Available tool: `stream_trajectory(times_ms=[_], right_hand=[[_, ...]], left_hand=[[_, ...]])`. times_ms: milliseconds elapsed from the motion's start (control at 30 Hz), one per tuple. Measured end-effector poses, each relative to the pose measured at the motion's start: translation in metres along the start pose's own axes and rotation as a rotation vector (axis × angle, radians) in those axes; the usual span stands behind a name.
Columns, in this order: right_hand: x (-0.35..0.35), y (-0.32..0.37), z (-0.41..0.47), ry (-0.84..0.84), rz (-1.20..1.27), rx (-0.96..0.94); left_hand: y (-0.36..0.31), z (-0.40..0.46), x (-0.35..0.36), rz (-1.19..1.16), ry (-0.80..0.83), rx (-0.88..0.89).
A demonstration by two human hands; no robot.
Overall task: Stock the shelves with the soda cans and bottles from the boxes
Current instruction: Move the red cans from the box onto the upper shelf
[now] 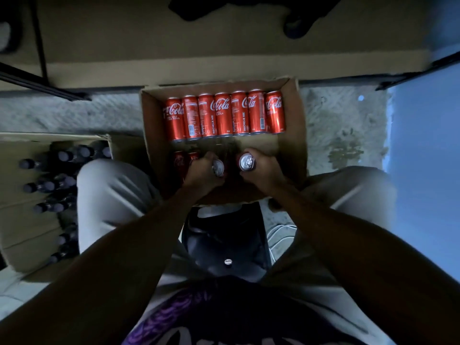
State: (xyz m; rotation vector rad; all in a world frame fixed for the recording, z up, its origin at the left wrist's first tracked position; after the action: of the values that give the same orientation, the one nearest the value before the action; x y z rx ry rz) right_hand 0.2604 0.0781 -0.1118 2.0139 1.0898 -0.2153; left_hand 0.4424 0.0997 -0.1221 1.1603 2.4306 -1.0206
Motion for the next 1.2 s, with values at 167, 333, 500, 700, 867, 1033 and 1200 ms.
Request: stream_trajectory(times_ms=[167,333,500,700,867,1033,1200], right_hand=[[-0.060,0.068,-0.053,-0.070,0.038,-0.008],[-0.120,0.129,-0.104,-0.185,0.045,-0.048],[-0.167,0.178,-0.150,-0.242,0.062,-0.121],[-0.226,0.244,-0.195,-0.330,0.063,-0.241],[-0.279,0.296,-0.239,-0.396,0.242,-0.319],[-0.339,0.353,-0.284,-0.465,0.351,-0.476],[-0.393,0.406,-0.328,-0.554,0.447,-0.631]], left_hand=[[-0.056,-0.060,-0.067,-0.071,-0.103,0.064],[-0.117,-0.116,-0.135,-0.098,-0.192,0.146],[-0.176,-0.168,-0.193,-0.157,-0.195,0.242],[-0.230,-0.218,-0.252,-0.264,-0.181,0.351],[-0.270,-0.257,-0.298,-0.360,-0.243,0.422],[-0.315,-0.304,-0.351,-0.535,-0.338,0.563],[-0.369,-0.355,-0.408,-0.576,-0.404,0.731]])
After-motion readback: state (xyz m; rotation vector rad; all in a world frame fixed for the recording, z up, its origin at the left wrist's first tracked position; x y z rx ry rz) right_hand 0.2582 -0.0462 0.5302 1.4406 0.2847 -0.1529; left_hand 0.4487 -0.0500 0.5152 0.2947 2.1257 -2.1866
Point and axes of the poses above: each hand's wrist, its own z-axis towards the middle knuckle, its own x-axis out of the palm, y = z × x, the point moved 9 cm from there along z, towards the middle knuckle, and after that the axes turned 3 degrees about y, right-handed, at the moved point
